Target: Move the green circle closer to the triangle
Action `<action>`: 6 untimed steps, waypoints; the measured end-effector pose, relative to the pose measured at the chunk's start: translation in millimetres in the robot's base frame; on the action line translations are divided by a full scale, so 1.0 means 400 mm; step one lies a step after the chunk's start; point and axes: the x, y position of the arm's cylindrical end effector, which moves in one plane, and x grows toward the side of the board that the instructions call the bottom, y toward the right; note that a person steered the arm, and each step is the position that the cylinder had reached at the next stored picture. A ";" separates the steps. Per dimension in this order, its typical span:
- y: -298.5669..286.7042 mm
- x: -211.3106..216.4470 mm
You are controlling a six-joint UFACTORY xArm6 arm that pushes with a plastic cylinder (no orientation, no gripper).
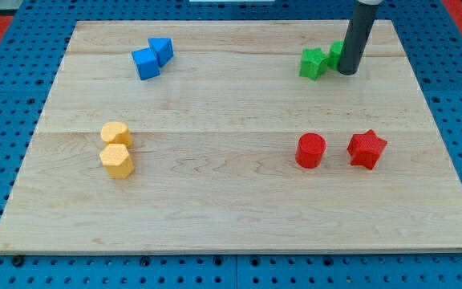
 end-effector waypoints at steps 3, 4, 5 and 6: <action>0.003 -0.082; 0.003 -0.082; 0.003 -0.093; 0.003 -0.127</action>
